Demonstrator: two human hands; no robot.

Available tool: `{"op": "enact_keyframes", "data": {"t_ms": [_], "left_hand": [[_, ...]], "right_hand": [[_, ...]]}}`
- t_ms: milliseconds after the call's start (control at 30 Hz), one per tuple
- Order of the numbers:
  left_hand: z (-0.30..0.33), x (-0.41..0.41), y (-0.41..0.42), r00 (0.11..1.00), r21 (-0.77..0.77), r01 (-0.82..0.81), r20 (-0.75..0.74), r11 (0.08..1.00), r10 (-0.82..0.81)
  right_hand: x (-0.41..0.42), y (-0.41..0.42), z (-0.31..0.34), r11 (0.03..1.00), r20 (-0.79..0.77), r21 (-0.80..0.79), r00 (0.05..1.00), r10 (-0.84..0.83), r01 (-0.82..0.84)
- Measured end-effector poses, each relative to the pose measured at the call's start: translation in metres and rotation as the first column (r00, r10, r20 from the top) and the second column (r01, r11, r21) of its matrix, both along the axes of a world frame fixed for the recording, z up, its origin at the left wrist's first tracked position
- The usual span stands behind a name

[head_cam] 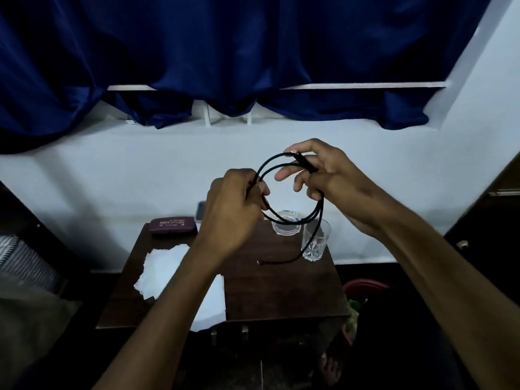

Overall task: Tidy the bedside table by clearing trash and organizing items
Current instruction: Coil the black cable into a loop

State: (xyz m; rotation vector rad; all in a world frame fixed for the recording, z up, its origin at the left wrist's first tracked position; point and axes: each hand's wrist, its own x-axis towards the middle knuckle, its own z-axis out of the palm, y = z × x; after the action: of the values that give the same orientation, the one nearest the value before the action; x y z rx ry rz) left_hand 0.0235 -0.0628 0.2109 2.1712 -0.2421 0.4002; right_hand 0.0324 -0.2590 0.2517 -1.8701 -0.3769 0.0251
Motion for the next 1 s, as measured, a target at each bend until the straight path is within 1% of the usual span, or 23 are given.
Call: {"op": "enact_keyframes", "data": {"t_ms": [100, 167, 233, 267, 333, 400, 467, 500, 533, 600, 633, 700, 733, 767, 800, 833, 900, 967, 1000], "left_hand": [[0.002, -0.003, -0.004, 0.999, 0.041, 0.044, -0.028, 0.998, -0.043], [0.007, -0.008, -0.009, 0.999, 0.185, 0.021, 0.027, 0.982, -0.026], [0.015, -0.012, -0.016, 0.993, 0.371, 0.011, 0.101, 0.929, -0.052], [0.018, -0.014, -0.020, 0.988, 0.453, -0.004, 0.140, 0.891, -0.067], [0.021, -0.019, -0.028, 0.971, 0.589, -0.101, 0.235, 0.802, -0.051], [0.023, -0.023, -0.033, 0.947, 0.660, -0.199, 0.320, 0.724, -0.032], [0.027, -0.027, -0.037, 0.927, 0.722, -0.247, 0.371, 0.646, -0.060], [0.031, -0.029, -0.039, 0.917, 0.738, -0.254, 0.390, 0.625, -0.088], [0.032, -0.029, -0.040, 0.922, 0.753, -0.228, 0.371, 0.617, -0.111], [0.034, -0.029, -0.041, 0.944, 0.747, -0.183, 0.316, 0.639, -0.100], [0.031, -0.024, -0.038, 0.944, 0.707, -0.184, 0.320, 0.683, -0.077], [0.023, -0.010, -0.027, 0.940, 0.566, -0.214, 0.342, 0.796, 0.009], [0.020, -0.004, -0.019, 0.949, 0.443, -0.205, 0.310, 0.873, 0.065], [0.018, 0.000, -0.011, 0.959, 0.280, -0.181, 0.263, 0.943, 0.106], [0.016, 0.000, -0.007, 0.964, 0.106, -0.168, 0.224, 0.980, 0.141], [0.015, -0.003, -0.005, 0.968, -0.047, -0.166, 0.183, 0.985, 0.172], [0.011, -0.010, -0.012, 0.976, -0.287, -0.176, 0.073, 0.942, 0.205], [0.003, -0.017, -0.026, 0.982, -0.498, -0.180, -0.041, 0.849, 0.184], [-0.002, -0.021, -0.035, 0.984, -0.594, -0.178, -0.101, 0.785, 0.146]], "right_hand": [[0.000, 0.002, 0.003, 0.982, -0.014, -0.184, 1.000, 0.026, -0.028], [0.000, 0.002, 0.004, 0.947, -0.005, -0.319, 0.999, 0.042, -0.042], [-0.002, 0.003, 0.006, 0.889, 0.011, -0.455, 0.998, 0.056, -0.045], [-0.002, 0.003, 0.007, 0.866, 0.017, -0.497, 0.997, 0.071, -0.054], [-0.003, 0.004, 0.010, 0.830, 0.026, -0.554, 0.995, 0.100, -0.069], [-0.002, 0.004, 0.012, 0.799, 0.043, -0.597, 0.992, 0.119, -0.070], [0.002, 0.003, 0.012, 0.775, 0.046, -0.627, 0.989, 0.138, -0.079], [0.003, 0.003, 0.011, 0.766, 0.043, -0.637, 0.987, 0.152, -0.090], [0.004, 0.002, 0.010, 0.763, 0.040, -0.638, 0.986, 0.165, -0.101], [0.004, 0.000, 0.007, 0.794, 0.058, -0.600, 0.984, 0.166, -0.098], [0.005, -0.003, 0.005, 0.835, 0.076, -0.545, 0.987, 0.139, -0.075], [0.006, -0.010, 0.000, 0.932, 0.101, -0.363, 0.994, 0.046, -0.006], [0.005, -0.013, -0.003, 0.966, 0.104, -0.256, 0.995, 0.000, 0.027], [0.002, -0.017, -0.008, 0.986, 0.104, -0.155, 0.994, -0.045, 0.061], [-0.002, -0.019, -0.013, 0.993, 0.105, -0.066, 0.991, -0.086, 0.093], [-0.006, -0.018, -0.018, 0.993, 0.107, 0.011, 0.987, -0.121, 0.121], [-0.014, -0.011, -0.027, 0.973, 0.080, 0.174, 0.982, -0.169, 0.153], [-0.018, 0.004, -0.033, 0.914, 0.009, 0.366, 0.982, -0.191, 0.174], [-0.018, 0.011, -0.033, 0.872, -0.021, 0.448, 0.977, -0.211, 0.198]]}}
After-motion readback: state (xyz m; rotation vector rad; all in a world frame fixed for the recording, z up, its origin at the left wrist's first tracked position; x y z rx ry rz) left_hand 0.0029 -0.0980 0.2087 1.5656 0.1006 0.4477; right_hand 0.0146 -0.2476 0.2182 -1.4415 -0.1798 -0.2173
